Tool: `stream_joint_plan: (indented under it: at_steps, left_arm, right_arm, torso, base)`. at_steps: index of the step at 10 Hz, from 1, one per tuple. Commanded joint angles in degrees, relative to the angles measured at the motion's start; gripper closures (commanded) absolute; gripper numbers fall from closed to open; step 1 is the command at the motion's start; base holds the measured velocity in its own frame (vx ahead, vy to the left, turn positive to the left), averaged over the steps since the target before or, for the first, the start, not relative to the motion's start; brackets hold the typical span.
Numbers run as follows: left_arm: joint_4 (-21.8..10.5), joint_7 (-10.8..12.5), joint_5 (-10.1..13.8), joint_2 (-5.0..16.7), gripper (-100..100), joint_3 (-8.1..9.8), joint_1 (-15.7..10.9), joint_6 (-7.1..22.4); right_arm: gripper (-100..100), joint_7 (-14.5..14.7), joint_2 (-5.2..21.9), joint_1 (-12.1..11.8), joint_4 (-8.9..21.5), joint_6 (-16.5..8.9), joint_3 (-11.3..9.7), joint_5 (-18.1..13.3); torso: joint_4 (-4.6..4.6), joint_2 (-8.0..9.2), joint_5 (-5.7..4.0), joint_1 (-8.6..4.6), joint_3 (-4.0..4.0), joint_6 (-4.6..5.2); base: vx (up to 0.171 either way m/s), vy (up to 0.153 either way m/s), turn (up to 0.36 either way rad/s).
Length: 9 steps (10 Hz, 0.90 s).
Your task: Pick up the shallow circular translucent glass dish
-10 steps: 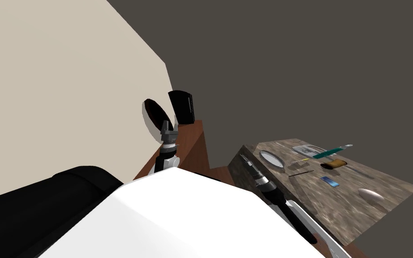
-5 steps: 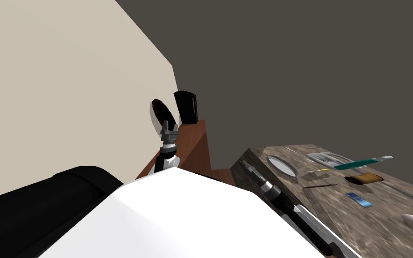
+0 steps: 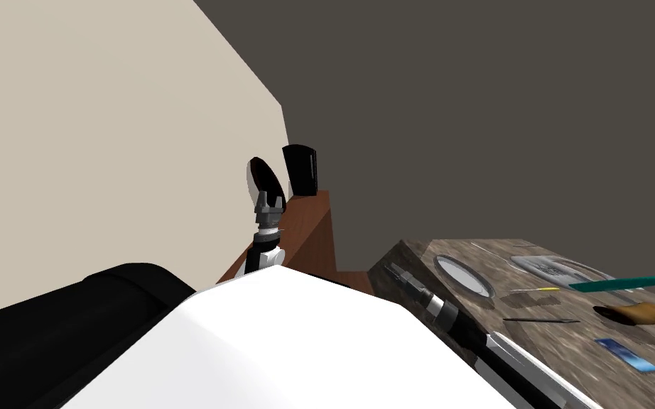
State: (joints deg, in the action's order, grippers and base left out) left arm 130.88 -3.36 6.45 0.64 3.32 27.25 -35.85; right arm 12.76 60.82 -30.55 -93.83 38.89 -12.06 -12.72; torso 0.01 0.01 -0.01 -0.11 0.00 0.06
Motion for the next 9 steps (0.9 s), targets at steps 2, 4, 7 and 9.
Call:
stream_joint_plan:
  at_steps: [2,4,7,9]
  left_arm:
    - [0.0,0.0,0.0,0.0,0,0.0,0.0,0.0]
    - [0.0,0.0,0.0,0.0,0,0.0,0.0,0.0]
    - [0.0,0.0,0.0,0.0,0,0.0,0.0,0.0]
    - [0.0,0.0,0.0,0.0,0,0.0,0.0,0.0]
  right_arm:
    - [-100,0.5,4.38,-0.04,3.22,1.35,-1.38,-1.57]
    - [-100,0.79,7.67,-0.11,5.6,2.07,-2.51,-2.92]
    - [-100,1.28,13.19,-0.23,9.98,3.41,-4.66,-5.57]
    - [-100,1.49,16.21,-0.27,11.8,4.04,-5.69,-6.88]
  torso:
    - [0.0,-0.03,-0.01,-0.03,-0.02,-0.04]
    - [0.0,-0.01,0.0,-0.01,0.0,-0.02]
    - [0.0,-0.02,-0.01,-0.03,-0.01,0.01]
    - [0.0,0.0,-0.02,-0.05,0.0,0.01]
  base:
    - [0.029,-0.018,0.116]
    - [0.024,-0.014,0.107]
    - [0.028,-0.025,0.109]
    - [0.021,-0.03,0.103]
